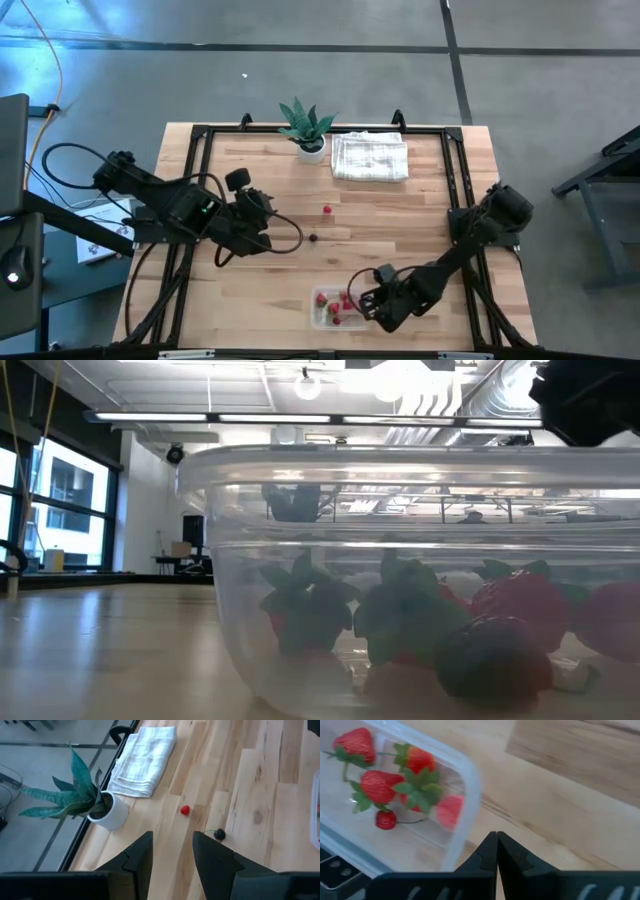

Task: Pick and placing Produce into tupperware
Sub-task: Adjust the transparent bin

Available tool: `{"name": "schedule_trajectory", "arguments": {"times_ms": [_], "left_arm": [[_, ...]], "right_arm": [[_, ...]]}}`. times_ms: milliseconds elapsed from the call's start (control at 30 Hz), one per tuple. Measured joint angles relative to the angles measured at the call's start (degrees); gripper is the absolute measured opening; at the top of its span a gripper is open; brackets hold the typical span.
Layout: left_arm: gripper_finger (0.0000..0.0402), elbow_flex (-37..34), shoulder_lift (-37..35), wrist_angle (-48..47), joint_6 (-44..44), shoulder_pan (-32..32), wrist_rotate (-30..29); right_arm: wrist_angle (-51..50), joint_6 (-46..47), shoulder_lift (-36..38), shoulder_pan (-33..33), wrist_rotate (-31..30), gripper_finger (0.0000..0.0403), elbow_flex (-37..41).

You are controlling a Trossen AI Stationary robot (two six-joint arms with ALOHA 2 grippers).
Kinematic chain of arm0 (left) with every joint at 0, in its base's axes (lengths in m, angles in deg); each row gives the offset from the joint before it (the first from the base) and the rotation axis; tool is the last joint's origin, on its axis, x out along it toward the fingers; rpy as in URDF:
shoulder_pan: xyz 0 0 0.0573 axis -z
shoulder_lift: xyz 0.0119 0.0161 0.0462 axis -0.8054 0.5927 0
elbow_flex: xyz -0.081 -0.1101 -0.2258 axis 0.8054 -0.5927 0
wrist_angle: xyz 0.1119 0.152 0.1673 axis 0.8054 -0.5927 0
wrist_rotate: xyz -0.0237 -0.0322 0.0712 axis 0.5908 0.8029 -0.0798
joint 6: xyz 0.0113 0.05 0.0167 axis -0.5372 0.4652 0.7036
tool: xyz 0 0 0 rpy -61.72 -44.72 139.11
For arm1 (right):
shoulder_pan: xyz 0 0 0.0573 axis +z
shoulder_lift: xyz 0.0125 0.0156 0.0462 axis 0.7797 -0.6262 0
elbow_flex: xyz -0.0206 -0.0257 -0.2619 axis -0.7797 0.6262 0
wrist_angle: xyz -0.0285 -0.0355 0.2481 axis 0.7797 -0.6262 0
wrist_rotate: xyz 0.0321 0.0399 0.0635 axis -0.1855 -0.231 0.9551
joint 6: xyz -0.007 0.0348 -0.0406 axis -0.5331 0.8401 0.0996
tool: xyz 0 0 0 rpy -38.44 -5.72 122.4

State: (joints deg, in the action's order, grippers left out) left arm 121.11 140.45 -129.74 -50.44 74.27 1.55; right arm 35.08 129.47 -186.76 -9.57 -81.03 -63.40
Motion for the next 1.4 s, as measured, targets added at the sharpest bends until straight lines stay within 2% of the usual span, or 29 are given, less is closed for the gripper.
{"name": "schedule_trajectory", "arguments": {"times_ms": [633, 1167, 1333, 1400], "left_arm": [[0.0127, 0.0, 0.0, -1.4, 0.2, 0.0, 0.4], [0.0127, 0.0, 0.0, -1.4, 1.1, 0.0, 0.4], [0.0127, 0.0, 0.0, -1.4, 1.2, 0.0, 0.4], [0.0127, 0.0, 0.0, -1.4, 1.2, 0.0, 0.4]], "right_arm": [[1.8, -5.7, -3.2, -5.0, -0.1, 0.0, -6.2], [5.5, 0.7, -3.3, -2.5, 0.0, 0.0, -6.2], [8.2, -0.5, -3.3, -2.5, 0.6, 0.0, -6.2], [10.9, -2.3, -3.3, -2.4, 3.0, 0.0, -6.3]]}}
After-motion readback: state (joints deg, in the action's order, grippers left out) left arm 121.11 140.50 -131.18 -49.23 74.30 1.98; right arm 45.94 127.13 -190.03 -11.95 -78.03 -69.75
